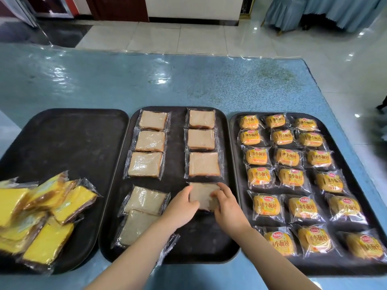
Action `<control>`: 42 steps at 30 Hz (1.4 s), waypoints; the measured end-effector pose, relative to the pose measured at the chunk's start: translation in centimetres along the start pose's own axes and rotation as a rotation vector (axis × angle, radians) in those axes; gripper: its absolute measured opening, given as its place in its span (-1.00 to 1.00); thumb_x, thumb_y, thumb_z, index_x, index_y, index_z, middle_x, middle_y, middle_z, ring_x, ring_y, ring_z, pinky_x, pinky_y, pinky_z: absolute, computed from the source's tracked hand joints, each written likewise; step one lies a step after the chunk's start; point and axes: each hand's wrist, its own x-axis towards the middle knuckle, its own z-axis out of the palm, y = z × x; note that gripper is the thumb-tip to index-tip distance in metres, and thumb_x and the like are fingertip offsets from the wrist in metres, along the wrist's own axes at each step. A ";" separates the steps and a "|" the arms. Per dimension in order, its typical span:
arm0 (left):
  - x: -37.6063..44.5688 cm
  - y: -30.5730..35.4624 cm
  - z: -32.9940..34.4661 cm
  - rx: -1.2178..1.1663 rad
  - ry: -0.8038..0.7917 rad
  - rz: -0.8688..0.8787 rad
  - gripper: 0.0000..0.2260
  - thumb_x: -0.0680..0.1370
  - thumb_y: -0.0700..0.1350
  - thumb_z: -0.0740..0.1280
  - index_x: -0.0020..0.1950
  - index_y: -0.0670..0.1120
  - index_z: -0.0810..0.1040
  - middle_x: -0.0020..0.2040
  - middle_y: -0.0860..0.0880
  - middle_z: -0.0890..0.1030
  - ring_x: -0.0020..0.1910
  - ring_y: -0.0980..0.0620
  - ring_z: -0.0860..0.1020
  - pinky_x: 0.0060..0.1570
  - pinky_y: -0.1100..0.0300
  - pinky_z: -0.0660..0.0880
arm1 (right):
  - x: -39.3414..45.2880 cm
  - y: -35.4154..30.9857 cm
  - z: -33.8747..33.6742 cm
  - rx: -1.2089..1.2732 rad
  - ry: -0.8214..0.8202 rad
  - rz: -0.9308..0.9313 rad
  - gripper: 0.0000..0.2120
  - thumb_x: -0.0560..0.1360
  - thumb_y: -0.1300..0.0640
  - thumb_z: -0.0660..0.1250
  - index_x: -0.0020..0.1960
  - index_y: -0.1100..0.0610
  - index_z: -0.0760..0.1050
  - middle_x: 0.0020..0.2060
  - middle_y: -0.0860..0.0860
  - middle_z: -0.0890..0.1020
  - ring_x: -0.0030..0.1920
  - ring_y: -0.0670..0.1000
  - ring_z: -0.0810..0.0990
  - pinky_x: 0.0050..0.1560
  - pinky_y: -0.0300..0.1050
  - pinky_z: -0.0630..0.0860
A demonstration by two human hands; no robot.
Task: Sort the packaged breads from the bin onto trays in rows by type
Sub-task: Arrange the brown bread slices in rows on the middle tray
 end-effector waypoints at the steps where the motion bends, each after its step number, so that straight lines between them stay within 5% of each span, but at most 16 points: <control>1: 0.2 0.0 0.0 0.001 0.001 0.007 -0.41 0.57 -0.09 0.21 0.58 0.01 0.11 0.54 0.00 0.25 0.49 0.02 0.25 0.43 0.06 0.26 | 0.2 0.0 0.0 -0.004 0.000 0.005 -0.65 0.52 0.32 0.15 0.29 0.17 0.42 0.50 -0.01 0.16 0.45 0.07 0.28 0.39 -0.08 0.37; 12: 1.0 -0.5 -0.3 0.074 -0.015 0.055 -0.39 0.56 -0.07 0.22 0.58 -0.01 0.09 0.60 0.08 0.03 0.47 -0.02 0.29 0.43 -0.02 0.28 | 0.6 0.2 -0.7 -0.060 -0.030 -0.012 -0.55 0.51 0.31 0.23 0.40 0.18 0.38 0.52 0.04 0.19 0.52 0.06 0.17 0.49 -0.14 0.16; 16: 0.7 -0.8 -0.9 0.145 0.027 0.142 -0.42 0.60 -0.08 0.23 0.59 -0.04 0.10 0.60 0.05 0.01 0.55 0.02 0.10 0.50 0.06 0.13 | 0.3 0.1 -0.8 -0.109 0.055 -0.028 -0.61 0.49 0.23 0.28 0.33 0.13 0.46 0.46 0.08 0.31 0.50 0.10 0.17 0.51 0.04 0.17; 18: 0.2 -1.3 -1.8 0.150 0.054 0.192 -0.45 0.61 -0.07 0.23 0.57 -0.03 0.14 0.59 0.04 0.07 0.55 0.04 0.11 0.51 0.08 0.12 | -0.4 -0.7 -0.8 -0.082 0.098 -0.022 -0.64 0.49 0.25 0.26 0.28 0.10 0.47 0.44 0.05 0.32 0.49 0.06 0.19 0.50 -0.09 0.13; 23: -1.7 -4.1 -5.2 0.163 0.127 0.264 -0.60 0.62 -0.11 0.22 0.47 0.01 0.33 0.47 0.07 0.32 0.43 0.12 0.30 0.41 0.22 0.21 | -2.3 -3.0 0.1 -0.011 0.042 -0.055 -0.63 0.50 0.29 0.22 0.27 0.08 0.47 0.36 -0.02 0.36 0.39 -0.05 0.29 0.40 -0.30 0.14; 28: -3.4 -7.8 -8.6 0.230 0.212 0.279 -0.69 0.60 -0.16 0.24 0.34 0.02 0.48 0.28 0.14 0.46 0.31 0.17 0.37 0.35 0.22 0.28 | -3.3 -6.1 2.4 0.170 -0.064 0.005 -0.69 0.51 0.28 0.26 0.23 0.07 0.49 0.11 -0.07 0.52 0.06 -0.24 0.49 0.11 -0.55 0.28; 31: -4.1 -10.3 -9.8 0.236 0.272 0.267 -0.73 0.58 -0.16 0.28 0.27 0.03 0.51 0.22 0.15 0.47 0.29 0.13 0.39 0.33 0.14 0.34 | -3.7 -7.6 3.7 0.302 -0.081 0.096 -0.79 0.56 0.18 0.28 0.18 0.03 0.49 -0.01 -0.09 0.63 -0.07 -0.29 0.55 -0.02 -0.48 0.37; 36: -5.5 -13.7 -10.6 0.200 0.329 0.197 -0.74 0.58 -0.12 0.30 0.27 0.01 0.50 0.21 0.10 0.47 0.24 0.10 0.42 0.23 0.20 0.37 | -4.4 -9.2 5.5 0.400 -0.153 0.226 -0.79 0.52 -0.09 0.33 0.09 -0.04 0.46 -0.18 -0.01 0.67 -0.17 -0.09 0.62 -0.03 -0.15 0.55; 42: -6.9 -15.6 -10.5 0.132 0.361 0.094 -0.76 0.57 -0.05 0.32 0.23 -0.02 0.47 0.16 0.03 0.44 0.06 0.11 0.51 0.04 0.28 0.41 | -5.6 -10.5 7.1 0.411 -0.167 0.280 -0.68 0.43 -0.15 0.43 -0.03 0.06 0.45 -0.27 0.01 0.64 -0.33 -0.16 0.51 -0.29 -0.32 0.43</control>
